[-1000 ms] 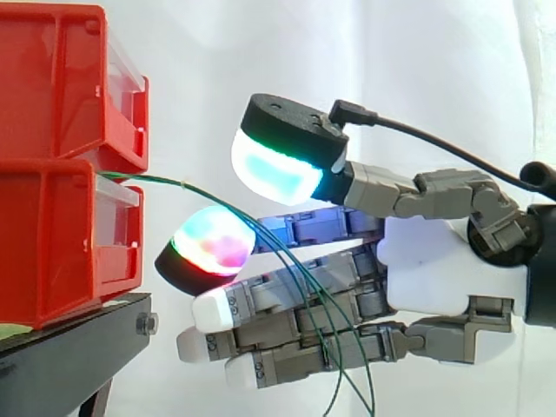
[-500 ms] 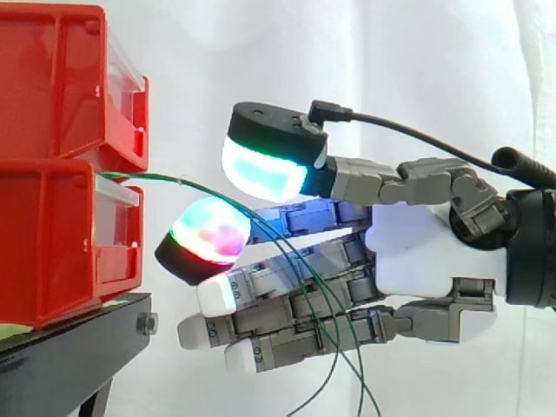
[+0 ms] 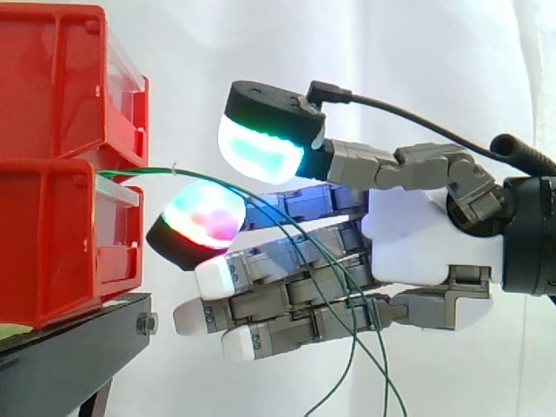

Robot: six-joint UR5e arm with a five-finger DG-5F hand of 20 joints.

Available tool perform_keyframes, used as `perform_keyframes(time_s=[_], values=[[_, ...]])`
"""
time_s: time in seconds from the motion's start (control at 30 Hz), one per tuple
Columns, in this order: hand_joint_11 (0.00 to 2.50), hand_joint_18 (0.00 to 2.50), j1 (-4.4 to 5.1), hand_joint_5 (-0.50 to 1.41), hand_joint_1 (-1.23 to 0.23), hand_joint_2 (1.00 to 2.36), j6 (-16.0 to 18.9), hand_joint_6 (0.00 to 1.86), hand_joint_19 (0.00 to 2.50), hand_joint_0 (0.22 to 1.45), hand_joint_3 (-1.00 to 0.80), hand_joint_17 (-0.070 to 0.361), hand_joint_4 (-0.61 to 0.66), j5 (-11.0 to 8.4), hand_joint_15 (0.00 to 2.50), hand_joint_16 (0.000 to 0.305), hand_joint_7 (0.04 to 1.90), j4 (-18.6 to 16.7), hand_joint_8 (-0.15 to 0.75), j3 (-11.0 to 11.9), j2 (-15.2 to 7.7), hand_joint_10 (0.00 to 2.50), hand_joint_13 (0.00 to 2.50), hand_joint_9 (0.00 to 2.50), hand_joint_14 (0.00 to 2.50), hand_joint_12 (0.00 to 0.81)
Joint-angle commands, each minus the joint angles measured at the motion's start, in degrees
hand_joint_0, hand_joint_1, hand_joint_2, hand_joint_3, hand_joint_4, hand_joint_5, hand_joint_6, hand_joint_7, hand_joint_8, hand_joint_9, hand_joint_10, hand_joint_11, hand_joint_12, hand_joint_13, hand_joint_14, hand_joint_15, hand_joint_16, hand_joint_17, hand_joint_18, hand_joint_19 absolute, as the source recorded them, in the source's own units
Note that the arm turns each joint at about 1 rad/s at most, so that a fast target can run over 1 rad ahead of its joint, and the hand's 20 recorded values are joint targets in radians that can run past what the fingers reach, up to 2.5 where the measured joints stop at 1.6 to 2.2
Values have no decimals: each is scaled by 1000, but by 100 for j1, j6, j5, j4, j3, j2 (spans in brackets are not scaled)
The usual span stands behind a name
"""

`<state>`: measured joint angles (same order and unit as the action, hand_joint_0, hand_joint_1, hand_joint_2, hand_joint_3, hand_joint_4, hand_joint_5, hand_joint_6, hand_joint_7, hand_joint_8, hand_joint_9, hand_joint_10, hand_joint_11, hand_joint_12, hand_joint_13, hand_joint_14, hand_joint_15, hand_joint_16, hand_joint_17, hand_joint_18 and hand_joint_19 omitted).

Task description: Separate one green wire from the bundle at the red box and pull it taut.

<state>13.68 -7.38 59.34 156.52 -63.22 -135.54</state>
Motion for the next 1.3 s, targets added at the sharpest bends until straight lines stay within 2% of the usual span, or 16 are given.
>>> perform_keyframes(time_s=[0.0,0.13,0.33,0.43,0.5,0.6,0.73,1.0,1.17,1.27], values=[[408,548,12,-141,-574,1019,0,854,375,593,-266,106,210,-2,256,47,1088,28,316,55,1,15,599,927,10,358],[432,558,21,-145,-647,1022,-9,885,390,587,-174,108,212,-2,262,48,1063,212,321,169,1,16,606,925,10,364],[453,567,30,-156,-741,1024,17,903,403,606,-155,110,147,-2,276,49,1053,590,317,328,1,16,597,907,11,365],[465,556,38,-164,-792,1019,35,907,403,623,-239,111,167,7,277,49,1025,625,309,328,1,17,582,884,11,366],[455,558,38,-163,-810,1014,44,905,418,602,-361,111,194,-2,274,49,1017,625,307,336,1,16,582,885,11,365],[451,578,38,-153,-705,1002,44,894,422,553,-470,115,195,-2,274,51,1009,634,315,336,1,16,600,913,11,374],[452,590,38,-144,-587,1009,105,882,435,574,-408,114,184,7,287,51,1041,740,313,336,1,16,619,945,11,372],[469,597,30,-153,-729,1021,211,891,453,598,-207,114,165,7,295,51,1068,792,315,345,1,17,611,926,12,373],[467,599,38,-154,-727,1021,237,893,469,602,-248,114,180,-2,294,51,1039,801,306,336,1,17,608,920,12,370],[463,610,47,-136,-667,1017,299,886,471,598,-303,114,182,-10,297,51,1073,836,309,336,1,17,623,963,12,368]])
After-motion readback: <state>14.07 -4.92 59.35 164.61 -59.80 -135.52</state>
